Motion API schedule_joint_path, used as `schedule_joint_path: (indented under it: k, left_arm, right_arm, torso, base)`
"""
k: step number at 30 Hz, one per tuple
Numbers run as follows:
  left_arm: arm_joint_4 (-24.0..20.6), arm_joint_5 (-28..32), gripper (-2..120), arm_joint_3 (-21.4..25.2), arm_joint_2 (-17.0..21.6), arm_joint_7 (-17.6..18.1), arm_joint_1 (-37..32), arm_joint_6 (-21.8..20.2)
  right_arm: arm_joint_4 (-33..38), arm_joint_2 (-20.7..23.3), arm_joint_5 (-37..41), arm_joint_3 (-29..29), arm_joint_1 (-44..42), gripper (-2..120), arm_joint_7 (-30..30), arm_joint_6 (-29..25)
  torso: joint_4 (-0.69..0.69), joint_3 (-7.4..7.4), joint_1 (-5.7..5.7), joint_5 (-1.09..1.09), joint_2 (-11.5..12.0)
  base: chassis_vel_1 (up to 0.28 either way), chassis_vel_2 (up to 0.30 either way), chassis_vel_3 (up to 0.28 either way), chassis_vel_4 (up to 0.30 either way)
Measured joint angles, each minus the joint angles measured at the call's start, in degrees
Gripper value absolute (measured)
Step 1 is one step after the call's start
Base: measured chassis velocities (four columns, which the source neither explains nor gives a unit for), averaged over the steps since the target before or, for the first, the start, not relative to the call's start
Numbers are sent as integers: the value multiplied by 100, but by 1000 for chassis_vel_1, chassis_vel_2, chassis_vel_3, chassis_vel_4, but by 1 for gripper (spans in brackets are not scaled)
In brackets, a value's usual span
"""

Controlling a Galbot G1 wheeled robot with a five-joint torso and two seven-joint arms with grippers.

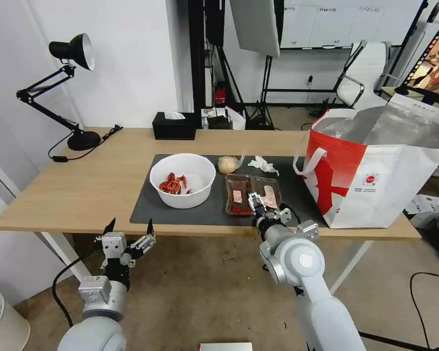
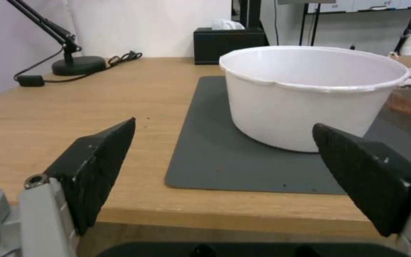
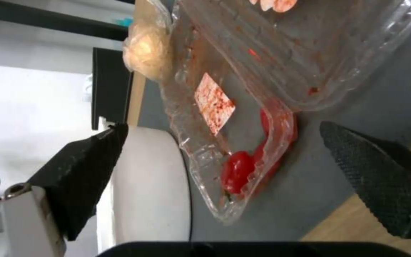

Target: Pick up the trash from the table and place it into the takeout bag.

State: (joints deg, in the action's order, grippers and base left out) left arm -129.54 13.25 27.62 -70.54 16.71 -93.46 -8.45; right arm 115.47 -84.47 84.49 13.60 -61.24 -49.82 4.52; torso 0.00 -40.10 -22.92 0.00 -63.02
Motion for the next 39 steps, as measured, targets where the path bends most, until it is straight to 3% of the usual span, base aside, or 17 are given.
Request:
schedule_joint_path:
  k: [18, 29, 32, 39]
  left_arm:
    - [-75, -29, 100, 40, -59, 8, -110, -1]
    - [-75, -34, 100, 37, -66, 12, -129, 16]
    - [-45, -41, 100, 22, -81, 12, -129, 35]
    - [3, -55, 100, 3, -130, 11, -131, 72]
  right_arm:
    - [-123, 2, -48, 45, 146, 100, -212, 49]
    - [-85, 142, -805, 34, 127, 100, 225, -33]
    - [-8, 307, -1329, 0, 127, 100, 527, 61]
    - [-39, 573, -1652, -36, 219, 100, 1049, 206]
  torso:
    - [2, 1, 1, 1, -2]
    - [-1, -2, -1, 1, 1]
    - [0, -1, -1, 1, 1]
    - [-1, -1, 0, 1, 1]
  base:
    - [0, 0, 0, 0]
    - [0, 0, 0, 0]
    - [0, 0, 0, 0]
    - [0, 0, 0, 0]
